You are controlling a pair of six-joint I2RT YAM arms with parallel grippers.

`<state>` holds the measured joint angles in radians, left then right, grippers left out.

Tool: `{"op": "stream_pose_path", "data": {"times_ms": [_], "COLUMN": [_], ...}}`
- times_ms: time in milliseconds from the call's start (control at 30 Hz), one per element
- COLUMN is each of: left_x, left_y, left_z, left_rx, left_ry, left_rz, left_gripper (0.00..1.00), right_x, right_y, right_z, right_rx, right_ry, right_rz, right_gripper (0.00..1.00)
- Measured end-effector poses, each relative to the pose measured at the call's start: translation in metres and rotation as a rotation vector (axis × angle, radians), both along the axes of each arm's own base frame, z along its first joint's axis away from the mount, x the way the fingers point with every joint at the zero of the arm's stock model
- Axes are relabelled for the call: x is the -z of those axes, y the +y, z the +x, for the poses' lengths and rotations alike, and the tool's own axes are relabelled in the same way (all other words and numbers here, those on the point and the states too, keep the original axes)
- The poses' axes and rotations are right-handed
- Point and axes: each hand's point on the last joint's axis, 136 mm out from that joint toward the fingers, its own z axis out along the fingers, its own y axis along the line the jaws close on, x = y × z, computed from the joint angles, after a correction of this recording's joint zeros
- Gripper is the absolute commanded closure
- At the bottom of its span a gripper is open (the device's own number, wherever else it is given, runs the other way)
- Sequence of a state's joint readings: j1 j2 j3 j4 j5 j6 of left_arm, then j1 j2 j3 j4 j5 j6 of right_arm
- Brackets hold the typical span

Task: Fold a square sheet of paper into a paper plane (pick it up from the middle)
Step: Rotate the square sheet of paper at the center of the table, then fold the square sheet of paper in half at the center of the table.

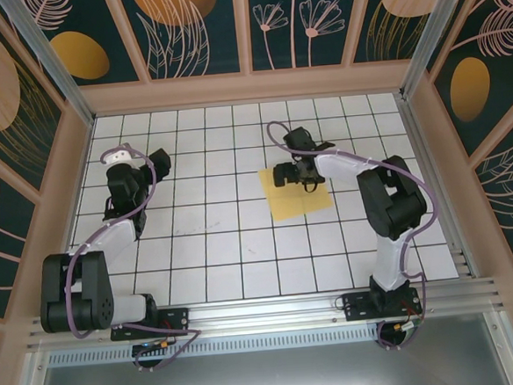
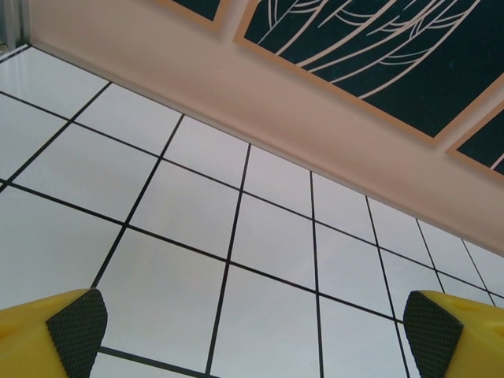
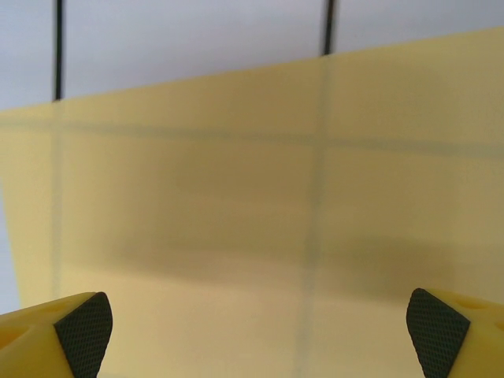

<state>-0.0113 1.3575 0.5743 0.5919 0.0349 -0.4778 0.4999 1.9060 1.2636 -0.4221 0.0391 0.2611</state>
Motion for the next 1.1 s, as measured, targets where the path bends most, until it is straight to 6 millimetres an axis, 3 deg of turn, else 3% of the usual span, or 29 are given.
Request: {"op": "stream_pose_path", "data": {"times_ms": [167,400,1100], "left_x": [0.001,0.001,0.004], "left_y": [-0.002,-0.002,-0.002], "left_z": [0.0,0.0,0.0], "left_rx": [0.01,0.012,0.012], "left_ry": [0.003,0.004,0.012], "left_rz": [-0.006,-0.007,-0.007], "left_gripper": [0.02,0.02,0.01], "right_x": [0.002,0.02,0.024], "right_y": [0.016,0.01,0.005], "right_z": [0.003,0.0,0.003], "right_rx": [-0.041,-0.038,-0.018], "right_ry": [0.0,0.037,0.009], "right_rz": [-0.015,-0.06,-0.088], "right_gripper": [0.01,0.01,0.17]}}
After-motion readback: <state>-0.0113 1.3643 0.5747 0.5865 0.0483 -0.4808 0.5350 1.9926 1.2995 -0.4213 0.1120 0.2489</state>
